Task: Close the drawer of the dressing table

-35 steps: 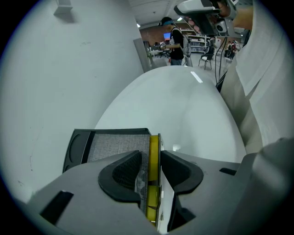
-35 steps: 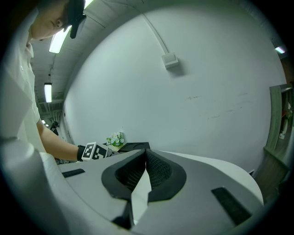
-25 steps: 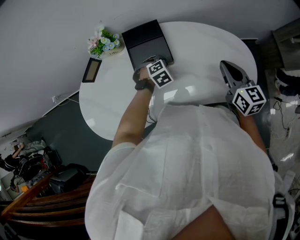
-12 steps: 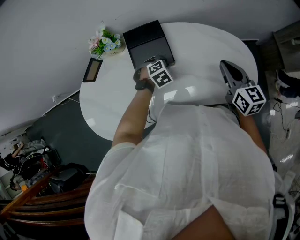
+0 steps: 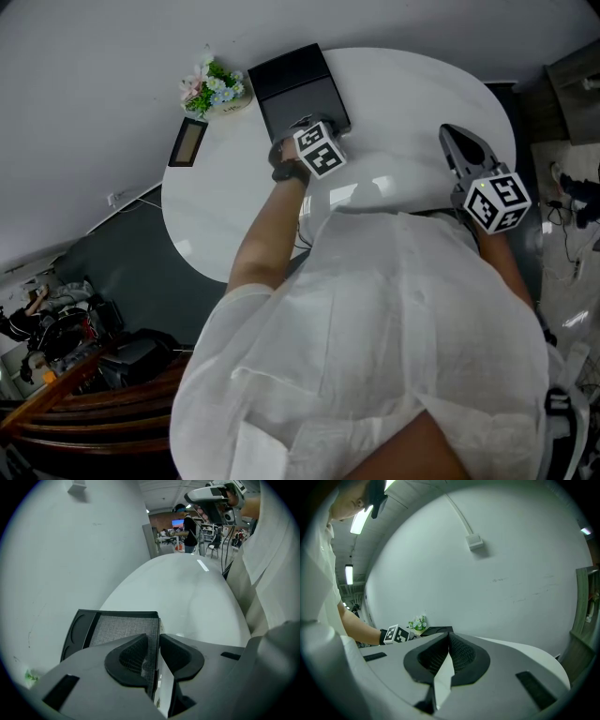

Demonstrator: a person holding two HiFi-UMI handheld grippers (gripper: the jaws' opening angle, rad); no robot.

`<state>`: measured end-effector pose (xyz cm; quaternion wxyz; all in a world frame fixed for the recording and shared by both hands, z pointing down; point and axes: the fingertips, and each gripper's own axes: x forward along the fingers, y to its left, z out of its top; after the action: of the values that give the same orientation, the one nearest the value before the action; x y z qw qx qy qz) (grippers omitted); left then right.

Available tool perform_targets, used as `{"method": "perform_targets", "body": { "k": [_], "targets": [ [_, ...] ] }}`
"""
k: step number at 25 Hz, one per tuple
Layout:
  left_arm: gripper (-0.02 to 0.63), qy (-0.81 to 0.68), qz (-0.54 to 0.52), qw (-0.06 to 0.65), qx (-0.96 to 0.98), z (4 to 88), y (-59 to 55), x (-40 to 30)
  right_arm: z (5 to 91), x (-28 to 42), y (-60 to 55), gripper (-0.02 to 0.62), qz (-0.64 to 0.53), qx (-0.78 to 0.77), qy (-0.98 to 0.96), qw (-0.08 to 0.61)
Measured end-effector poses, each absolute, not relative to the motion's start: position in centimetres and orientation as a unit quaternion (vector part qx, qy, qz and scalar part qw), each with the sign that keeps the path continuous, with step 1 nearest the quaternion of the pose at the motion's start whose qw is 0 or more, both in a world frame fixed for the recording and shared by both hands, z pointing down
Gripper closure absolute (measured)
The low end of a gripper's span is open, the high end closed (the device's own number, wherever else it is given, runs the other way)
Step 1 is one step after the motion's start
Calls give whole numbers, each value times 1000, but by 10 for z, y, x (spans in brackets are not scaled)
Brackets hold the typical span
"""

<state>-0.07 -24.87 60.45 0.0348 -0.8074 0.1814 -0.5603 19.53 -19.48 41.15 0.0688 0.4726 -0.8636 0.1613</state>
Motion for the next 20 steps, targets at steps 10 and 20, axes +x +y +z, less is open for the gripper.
{"method": "perform_targets", "body": {
  "k": [10,20],
  "targets": [
    [506,266,-499,-10,-825,581,-247,-11,410,188,-188,586,156,464,-869,68],
    [560,452,-225,-114,-856,469,-237,-68,406,179,-187,586,145,454,-877,63]
  ]
}}
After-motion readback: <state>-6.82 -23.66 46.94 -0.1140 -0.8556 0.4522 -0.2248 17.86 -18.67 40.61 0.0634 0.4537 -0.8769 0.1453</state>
